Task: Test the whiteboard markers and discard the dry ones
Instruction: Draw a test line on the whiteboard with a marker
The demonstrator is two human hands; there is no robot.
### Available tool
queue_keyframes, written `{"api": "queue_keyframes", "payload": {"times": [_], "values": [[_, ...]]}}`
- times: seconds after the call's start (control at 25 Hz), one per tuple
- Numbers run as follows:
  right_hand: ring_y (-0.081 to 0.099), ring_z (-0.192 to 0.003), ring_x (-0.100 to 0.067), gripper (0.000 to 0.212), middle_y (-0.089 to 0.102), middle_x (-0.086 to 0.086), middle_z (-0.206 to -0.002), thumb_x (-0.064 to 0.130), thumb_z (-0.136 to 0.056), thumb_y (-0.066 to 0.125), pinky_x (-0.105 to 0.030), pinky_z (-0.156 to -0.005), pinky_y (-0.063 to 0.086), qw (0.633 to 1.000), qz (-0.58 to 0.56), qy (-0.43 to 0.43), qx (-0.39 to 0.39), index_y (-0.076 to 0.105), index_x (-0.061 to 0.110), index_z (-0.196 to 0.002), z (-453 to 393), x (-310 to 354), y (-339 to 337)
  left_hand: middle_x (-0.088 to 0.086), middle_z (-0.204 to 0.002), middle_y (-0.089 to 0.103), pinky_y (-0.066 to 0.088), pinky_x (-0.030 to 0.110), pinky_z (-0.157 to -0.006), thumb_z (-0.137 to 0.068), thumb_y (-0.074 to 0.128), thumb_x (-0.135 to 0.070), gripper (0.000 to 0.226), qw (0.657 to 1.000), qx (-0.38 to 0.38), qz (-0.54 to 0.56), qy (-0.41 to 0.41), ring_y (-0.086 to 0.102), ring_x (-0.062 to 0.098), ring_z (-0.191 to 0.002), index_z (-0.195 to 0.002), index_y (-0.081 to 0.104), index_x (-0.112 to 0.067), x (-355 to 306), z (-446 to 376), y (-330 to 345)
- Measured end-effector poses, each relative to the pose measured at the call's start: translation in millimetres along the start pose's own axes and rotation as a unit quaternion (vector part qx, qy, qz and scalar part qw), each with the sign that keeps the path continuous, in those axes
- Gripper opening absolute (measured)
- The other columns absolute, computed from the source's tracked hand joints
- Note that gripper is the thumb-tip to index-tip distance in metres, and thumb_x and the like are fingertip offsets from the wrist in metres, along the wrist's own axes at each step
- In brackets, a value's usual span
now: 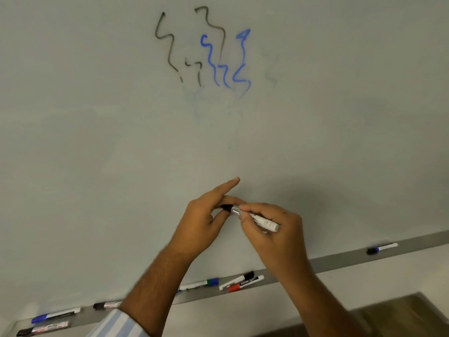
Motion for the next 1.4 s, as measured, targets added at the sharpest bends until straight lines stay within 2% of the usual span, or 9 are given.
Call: {"api": "queue_keyframes", "payload": {"times": [0.16, 0.28, 0.52, 0.68, 0.84, 1.0, 1.16, 1.28, 1.4], "values": [[0.081, -0.087, -0.018, 0.018, 0.083, 0.009, -0.094, 0.029, -0.093, 0.077, -0.032, -0.076, 0.067, 0.985, -0.116, 0.121, 0.046, 0.084, 0.021, -0.107, 9, -32, -30, -0.004, -0.113, 0.077, 0.057, 0.032, -0.095, -0.098, 0.055, 0.016, 0.068, 0.990, 0.076, 0.108, -0.043, 0.072, 0.024, -0.111, -0.154, 0.046, -0.021, -12, -5, 45], [0.082, -0.086, -0.018, 0.015, 0.084, 0.005, -0.092, 0.009, -0.097, 0.075, -0.032, -0.077, 0.067, 0.978, -0.131, 0.151, 0.056, 0.084, 0.016, -0.107, 17, -55, -55, 0.004, -0.106, 0.074, 0.058, 0.037, -0.088, -0.089, 0.046, 0.026, 0.072, 0.982, 0.077, 0.150, -0.083, 0.072, 0.028, -0.102, -0.143, 0.056, -0.019, -14, -7, 90], [0.082, -0.089, -0.024, 0.018, 0.084, -0.003, -0.095, 0.001, -0.097, 0.073, -0.035, -0.080, 0.068, 0.952, -0.174, 0.247, 0.045, 0.082, 0.010, -0.109, 32, -114, -89, -0.003, -0.101, 0.073, 0.057, 0.031, -0.076, -0.076, 0.046, 0.015, 0.055, 0.987, 0.055, 0.115, -0.095, 0.070, 0.019, -0.092, -0.114, 0.070, -0.017, -3, -16, 167], [0.081, -0.087, -0.025, 0.018, 0.083, -0.002, -0.093, 0.005, -0.095, 0.077, -0.048, -0.083, 0.068, 0.939, -0.133, 0.313, 0.055, 0.083, 0.021, -0.101, 57, -163, -120, -0.006, -0.088, 0.072, 0.054, 0.031, -0.070, -0.080, 0.051, 0.006, 0.037, 0.985, 0.109, 0.063, -0.118, 0.067, 0.016, -0.080, -0.100, 0.070, -0.018, 14, -2, 231], [0.078, -0.084, -0.020, 0.011, 0.080, 0.005, -0.089, 0.018, -0.091, 0.084, -0.039, -0.077, 0.068, 0.932, -0.028, 0.354, 0.072, 0.082, 0.020, -0.102, 110, -214, -152, -0.008, -0.091, 0.070, 0.047, 0.028, -0.079, -0.087, 0.060, 0.002, 0.028, 0.972, 0.190, -0.054, -0.126, 0.055, 0.009, -0.085, -0.098, 0.075, -0.020, 51, 34, 302], [0.076, -0.078, -0.020, 0.004, 0.078, 0.002, -0.084, 0.020, -0.093, 0.081, -0.031, -0.071, 0.066, 0.878, 0.044, 0.470, 0.082, 0.080, 0.017, -0.097, 186, -264, -195, -0.014, -0.105, 0.068, 0.049, 0.031, -0.090, -0.091, 0.070, -0.010, 0.025, 0.932, 0.280, -0.086, -0.214, 0.059, 0.012, -0.100, -0.105, 0.075, -0.030, 73, 84, 369], [0.076, -0.067, -0.029, 0.004, 0.077, -0.007, -0.072, 0.016, -0.088, 0.077, -0.051, -0.069, 0.065, 0.780, 0.064, 0.621, 0.046, 0.078, 0.018, -0.085, 274, -313, -228, 0.002, -0.119, 0.066, 0.049, 0.034, -0.099, -0.100, 0.061, -0.028, 0.023, 0.868, 0.421, -0.114, -0.238, 0.060, 0.022, -0.113, -0.116, 0.074, -0.018, 75, 131, 427], [0.069, -0.066, -0.028, 0.004, 0.073, -0.009, -0.070, 0.021, -0.084, 0.074, -0.050, -0.066, 0.062, 0.720, 0.098, 0.685, 0.051, 0.073, 0.018, -0.083, 333, -348, -243, 0.016, -0.127, 0.068, 0.049, 0.038, -0.104, -0.098, 0.052, -0.025, 0.039, 0.799, 0.535, -0.085, -0.261, 0.064, 0.034, -0.121, -0.124, 0.073, -0.003, 76, 167, 463], [0.069, -0.070, -0.032, 0.020, 0.071, -0.011, -0.073, 0.034, -0.081, 0.069, -0.048, -0.068, 0.060, 0.702, 0.160, 0.687, 0.102, 0.067, 0.016, -0.073, 362, -374, -254, 0.015, -0.132, 0.068, 0.049, 0.039, -0.106, -0.096, 0.058, -0.011, 0.032, 0.759, 0.585, -0.091, -0.270, 0.063, 0.033, -0.124, -0.124, 0.072, -0.006, 87, 188, 485]]}}
Point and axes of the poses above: each hand's wrist, its own z-axis away from the middle knuckle, its own y-axis out of the palm, x = y × z, the point moved 4 cm from there along -z, towards the middle knuckle
